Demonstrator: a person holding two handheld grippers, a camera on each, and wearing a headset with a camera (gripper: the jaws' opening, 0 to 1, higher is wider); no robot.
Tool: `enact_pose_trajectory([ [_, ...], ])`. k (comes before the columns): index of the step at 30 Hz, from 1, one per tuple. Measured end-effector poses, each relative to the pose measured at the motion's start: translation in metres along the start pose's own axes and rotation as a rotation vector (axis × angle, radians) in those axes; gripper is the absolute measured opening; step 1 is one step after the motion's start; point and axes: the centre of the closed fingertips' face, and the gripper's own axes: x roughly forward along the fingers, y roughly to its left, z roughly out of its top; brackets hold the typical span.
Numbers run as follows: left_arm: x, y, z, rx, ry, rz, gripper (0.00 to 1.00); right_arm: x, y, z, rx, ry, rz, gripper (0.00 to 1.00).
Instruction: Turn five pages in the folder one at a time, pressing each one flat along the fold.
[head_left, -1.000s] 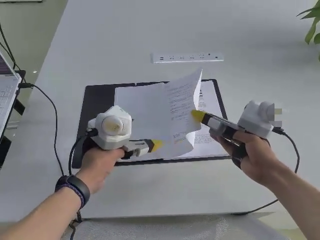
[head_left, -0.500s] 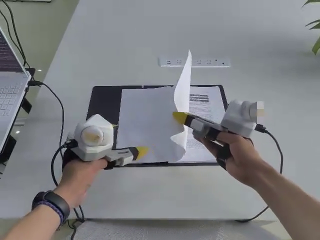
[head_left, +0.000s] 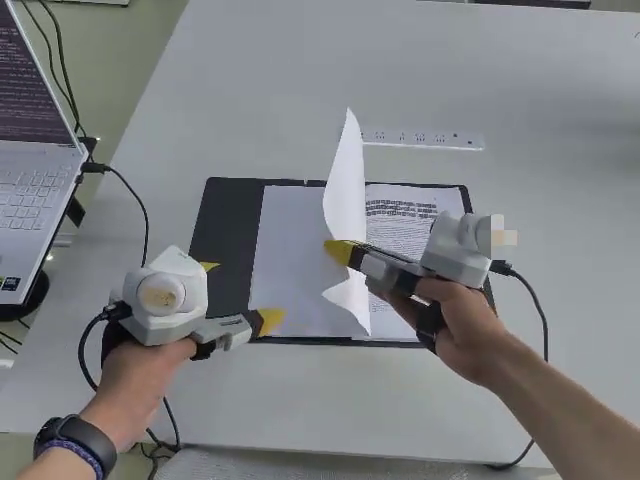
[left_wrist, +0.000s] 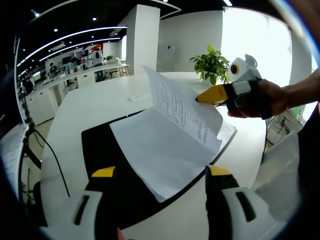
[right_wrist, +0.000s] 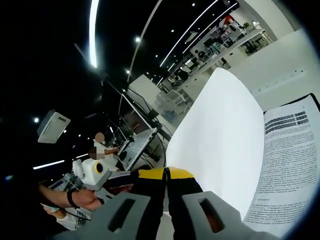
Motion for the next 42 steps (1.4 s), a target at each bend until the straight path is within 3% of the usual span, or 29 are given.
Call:
enact_pose_trajectory([
  [15,-0.011,0.007,-0.014,-0.053,-0.002,0.025,0.7,0.037,0.002,-0.028,0.027,0.087,0.014,0.0],
  [23,-0.015,0.01,-0.021,-0.083,-0.005,0.023,0.69,0.057,-0.014,-0.058,0.078,0.167,-0.004,0.0],
  [33,-0.017,0.009,-0.031,-0.111,0.013,0.022,0.69,0.077,-0.032,-0.079,0.149,0.208,-0.016,0.0],
  [37,-0.018,0.006,-0.033,-0.148,0.006,0.004,0.68,0.081,-0.039,-0.086,0.156,0.227,-0.03,0.0],
  [42,-0.019,0.006,-0.034,-0.149,0.014,0.007,0.68,0.085,-0.049,-0.093,0.188,0.242,-0.049,0.0],
])
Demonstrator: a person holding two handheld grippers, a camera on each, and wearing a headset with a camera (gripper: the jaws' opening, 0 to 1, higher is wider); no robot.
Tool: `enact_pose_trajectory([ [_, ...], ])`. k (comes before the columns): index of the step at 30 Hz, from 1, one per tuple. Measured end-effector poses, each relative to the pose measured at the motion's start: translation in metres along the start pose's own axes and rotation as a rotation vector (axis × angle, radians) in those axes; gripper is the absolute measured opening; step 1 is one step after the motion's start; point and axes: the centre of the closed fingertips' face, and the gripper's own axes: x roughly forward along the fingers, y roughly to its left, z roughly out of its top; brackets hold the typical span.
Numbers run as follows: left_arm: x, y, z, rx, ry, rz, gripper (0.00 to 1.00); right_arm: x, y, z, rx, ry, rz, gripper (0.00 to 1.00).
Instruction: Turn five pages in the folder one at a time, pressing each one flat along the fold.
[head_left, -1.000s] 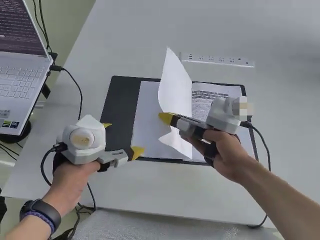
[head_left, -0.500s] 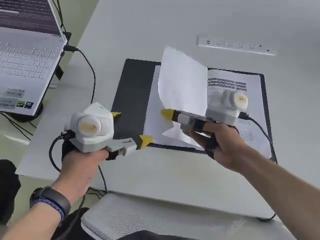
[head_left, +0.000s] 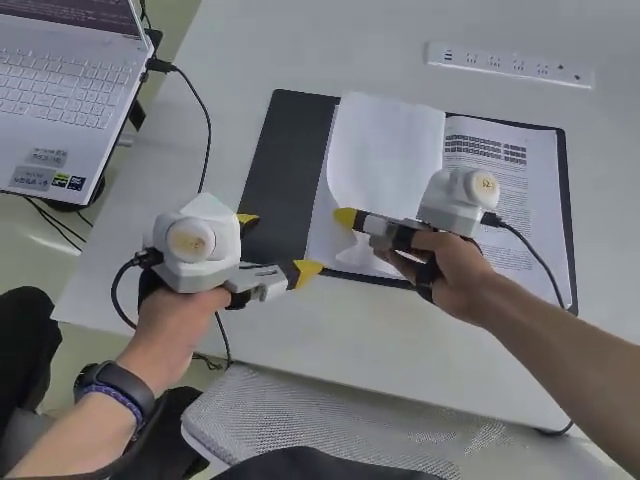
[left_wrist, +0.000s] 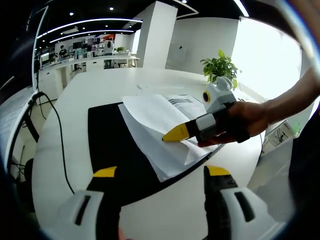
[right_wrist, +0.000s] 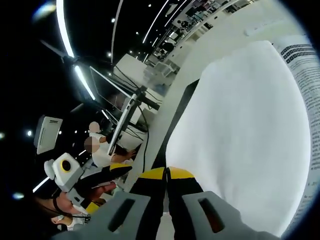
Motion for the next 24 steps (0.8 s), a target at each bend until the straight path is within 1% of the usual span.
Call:
enact_pose_trajectory([
  [5,0.0,-0.002,0.0,0.016,0.013,-0.004,0.69,0.006,-0.006,-0.005,0.004,0.012,-0.017,0.0],
  [12,0.002,0.0,0.003,0.011,0.01,-0.003,0.69,0.012,-0.015,-0.016,0.029,0.032,-0.033,0.01],
  [15,0.002,0.003,0.003,0.004,0.009,0.002,0.69,0.013,-0.019,-0.018,0.021,0.029,-0.049,0.03],
  [17,0.003,0.004,0.002,0.003,0.011,0.004,0.69,0.014,-0.021,-0.019,0.032,0.023,-0.053,0.03],
  [20,0.004,0.004,0.002,0.001,0.014,0.003,0.69,0.015,-0.02,-0.019,0.044,0.019,-0.054,0.05],
  [24,0.004,0.002,0.002,0.006,0.017,-0.001,0.69,0.014,-0.016,-0.019,0.036,0.021,-0.048,0.08],
])
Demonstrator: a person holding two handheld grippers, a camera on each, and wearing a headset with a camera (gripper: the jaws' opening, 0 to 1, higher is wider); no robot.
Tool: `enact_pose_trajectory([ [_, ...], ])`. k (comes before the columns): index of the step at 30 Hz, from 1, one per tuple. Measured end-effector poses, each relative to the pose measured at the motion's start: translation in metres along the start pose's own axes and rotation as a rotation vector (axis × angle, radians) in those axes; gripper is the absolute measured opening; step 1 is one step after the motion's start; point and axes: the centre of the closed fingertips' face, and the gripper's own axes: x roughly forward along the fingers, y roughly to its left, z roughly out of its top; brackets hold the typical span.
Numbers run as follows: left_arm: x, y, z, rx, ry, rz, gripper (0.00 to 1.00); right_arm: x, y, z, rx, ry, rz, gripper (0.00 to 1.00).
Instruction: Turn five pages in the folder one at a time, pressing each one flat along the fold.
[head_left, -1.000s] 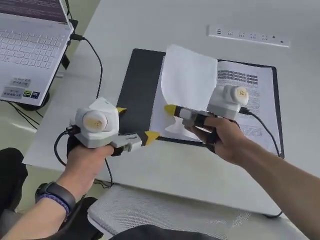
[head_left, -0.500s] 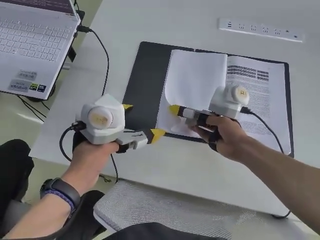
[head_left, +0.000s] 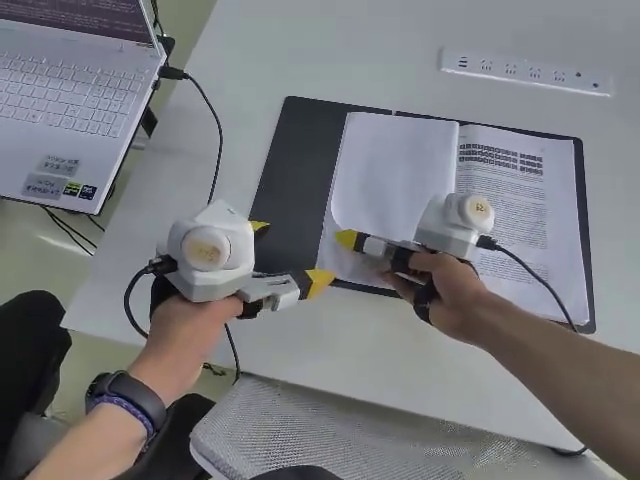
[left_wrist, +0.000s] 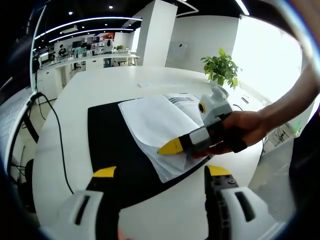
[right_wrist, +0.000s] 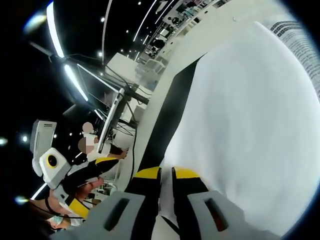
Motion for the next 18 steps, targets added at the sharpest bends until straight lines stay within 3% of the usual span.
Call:
enact_pose_trajectory([
  [10,0.004,0.0,0.009,0.01,-0.008,-0.004,0.66,0.0,0.006,-0.001,-0.004,-0.026,0.028,0.18],
  [18,0.018,-0.001,0.02,0.037,-0.011,-0.017,0.61,-0.011,0.022,0.003,-0.036,-0.044,0.063,0.36],
])
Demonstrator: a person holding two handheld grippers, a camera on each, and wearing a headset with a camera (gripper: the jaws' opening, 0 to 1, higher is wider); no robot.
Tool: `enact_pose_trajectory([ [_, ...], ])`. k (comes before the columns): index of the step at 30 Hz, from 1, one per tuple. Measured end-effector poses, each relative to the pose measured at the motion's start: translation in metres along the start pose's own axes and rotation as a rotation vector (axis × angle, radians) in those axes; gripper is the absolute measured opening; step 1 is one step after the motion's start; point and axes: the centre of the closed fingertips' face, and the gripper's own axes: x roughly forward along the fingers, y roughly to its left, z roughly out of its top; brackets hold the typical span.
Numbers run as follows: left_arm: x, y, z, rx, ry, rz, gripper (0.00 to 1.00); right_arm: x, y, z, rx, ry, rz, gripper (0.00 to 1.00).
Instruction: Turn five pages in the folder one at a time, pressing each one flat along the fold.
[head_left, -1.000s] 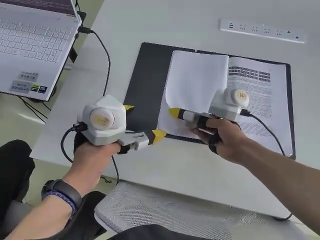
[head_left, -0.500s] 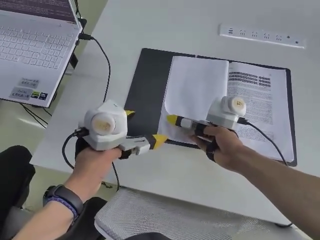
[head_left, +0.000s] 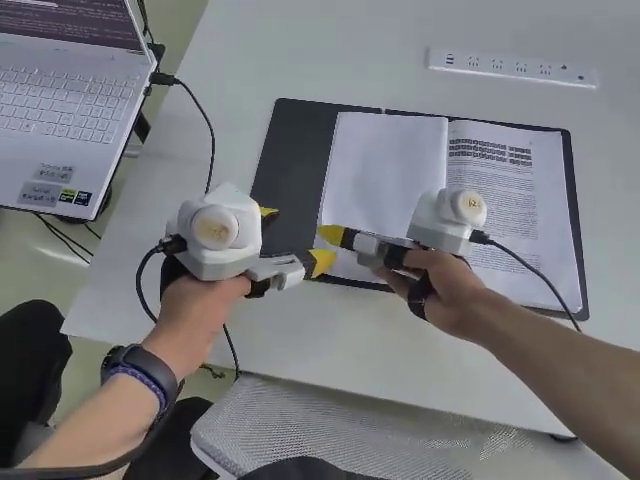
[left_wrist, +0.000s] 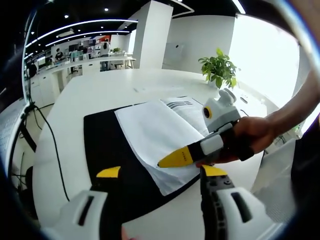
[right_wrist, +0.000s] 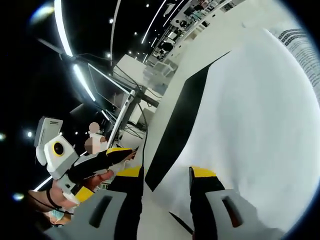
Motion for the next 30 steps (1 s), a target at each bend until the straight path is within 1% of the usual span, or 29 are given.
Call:
enact_pose_trajectory([
  [2,0.004,-0.002,0.002,0.015,0.0,-0.006,0.59,-0.006,0.003,0.003,-0.001,-0.016,-0.001,0.38],
  [5,0.009,-0.004,0.004,0.031,0.003,-0.017,0.53,-0.015,0.006,0.007,-0.013,-0.04,-0.016,0.38],
  [7,0.012,-0.005,0.005,0.038,0.007,-0.018,0.5,-0.022,0.011,0.012,-0.019,-0.059,-0.017,0.4],
  [8,0.015,-0.005,0.004,0.048,0.017,-0.017,0.49,-0.025,0.012,0.015,-0.025,-0.069,-0.018,0.4],
  [11,0.019,-0.006,0.004,0.059,0.027,-0.022,0.46,-0.034,0.015,0.022,-0.043,-0.083,-0.023,0.39],
  [15,0.025,-0.011,0.007,0.08,0.022,-0.046,0.32,-0.046,0.016,0.034,-0.053,-0.118,-0.032,0.38],
  [18,0.031,-0.015,0.005,0.088,0.032,-0.067,0.24,-0.054,0.013,0.039,-0.033,-0.139,-0.041,0.35],
  [21,0.039,-0.016,-0.001,0.101,0.057,-0.078,0.12,-0.06,0.009,0.041,-0.035,-0.149,-0.053,0.35],
  [23,0.042,-0.016,-0.004,0.103,0.064,-0.081,0.09,-0.064,0.007,0.041,-0.035,-0.152,-0.06,0.35],
  [25,0.046,-0.016,-0.015,0.119,0.098,-0.083,0.06,-0.067,0.005,0.039,-0.036,-0.15,-0.062,0.35],
  [26,0.048,-0.015,-0.019,0.123,0.106,-0.082,0.04,-0.069,0.003,0.038,-0.033,-0.148,-0.066,0.35],
  [28,0.051,-0.014,-0.028,0.111,0.129,-0.084,0.01,-0.073,-0.002,0.036,-0.03,-0.147,-0.075,0.34],
  [30,0.052,-0.013,-0.036,0.116,0.153,-0.08,0.0,-0.077,-0.005,0.036,-0.025,-0.15,-0.081,0.34],
])
